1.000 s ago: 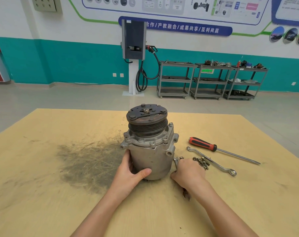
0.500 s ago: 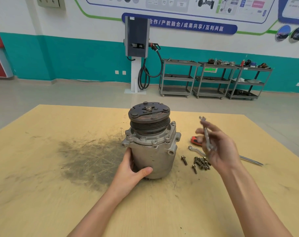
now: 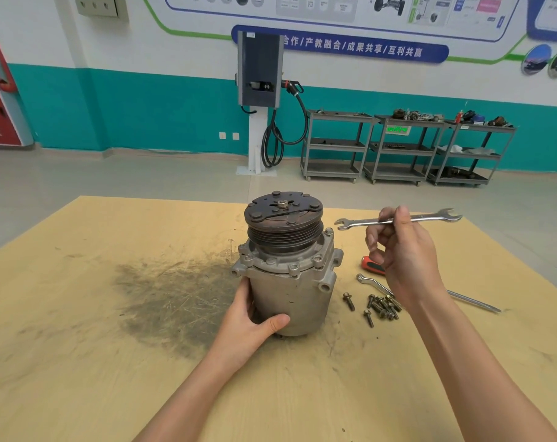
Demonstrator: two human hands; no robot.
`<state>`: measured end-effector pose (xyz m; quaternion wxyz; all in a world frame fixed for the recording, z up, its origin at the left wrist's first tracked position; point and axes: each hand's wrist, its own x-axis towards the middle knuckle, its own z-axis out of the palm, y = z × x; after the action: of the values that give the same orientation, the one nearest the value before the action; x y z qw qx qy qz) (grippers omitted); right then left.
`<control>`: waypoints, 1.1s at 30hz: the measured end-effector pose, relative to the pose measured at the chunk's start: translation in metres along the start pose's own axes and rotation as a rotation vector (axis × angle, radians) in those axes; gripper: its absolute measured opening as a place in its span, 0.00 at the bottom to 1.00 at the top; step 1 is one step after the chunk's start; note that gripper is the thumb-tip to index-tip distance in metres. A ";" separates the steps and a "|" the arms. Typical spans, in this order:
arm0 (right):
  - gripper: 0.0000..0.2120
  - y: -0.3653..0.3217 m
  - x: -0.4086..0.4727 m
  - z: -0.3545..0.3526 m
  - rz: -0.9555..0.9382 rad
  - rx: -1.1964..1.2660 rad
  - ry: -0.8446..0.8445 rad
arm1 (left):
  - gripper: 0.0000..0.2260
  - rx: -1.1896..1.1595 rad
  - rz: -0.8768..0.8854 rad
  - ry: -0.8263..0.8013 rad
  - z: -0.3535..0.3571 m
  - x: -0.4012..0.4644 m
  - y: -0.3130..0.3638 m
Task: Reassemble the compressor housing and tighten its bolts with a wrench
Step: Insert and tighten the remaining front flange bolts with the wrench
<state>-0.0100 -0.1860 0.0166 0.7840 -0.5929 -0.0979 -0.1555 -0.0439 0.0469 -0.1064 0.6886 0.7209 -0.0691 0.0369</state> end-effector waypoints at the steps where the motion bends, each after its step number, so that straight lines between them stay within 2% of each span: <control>1: 0.16 0.000 0.002 0.000 0.010 -0.019 -0.006 | 0.53 -0.001 0.000 0.001 0.000 0.000 0.000; 9: 0.17 0.001 0.010 0.003 0.036 -0.141 -0.065 | 0.52 -0.013 0.004 -0.004 0.001 0.000 0.001; 16: 0.17 0.006 -0.011 0.012 -0.143 -0.237 0.023 | 0.52 -0.029 0.008 -0.009 0.001 0.001 0.000; 20: 0.17 0.006 -0.018 0.017 -0.151 -0.238 0.014 | 0.53 -0.025 0.010 -0.004 0.001 0.002 -0.002; 26: 0.13 0.008 -0.020 0.017 -0.213 -0.343 0.031 | 0.49 -0.007 0.012 -0.001 0.001 0.003 -0.005; 33: 0.08 0.015 -0.029 0.022 -0.362 -0.447 -0.001 | 0.51 -0.013 0.020 0.005 0.001 0.002 -0.005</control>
<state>-0.0308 -0.1574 -0.0006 0.5933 -0.7241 -0.1659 -0.3101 -0.0412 0.0463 -0.1106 0.6929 0.7157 -0.0750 0.0452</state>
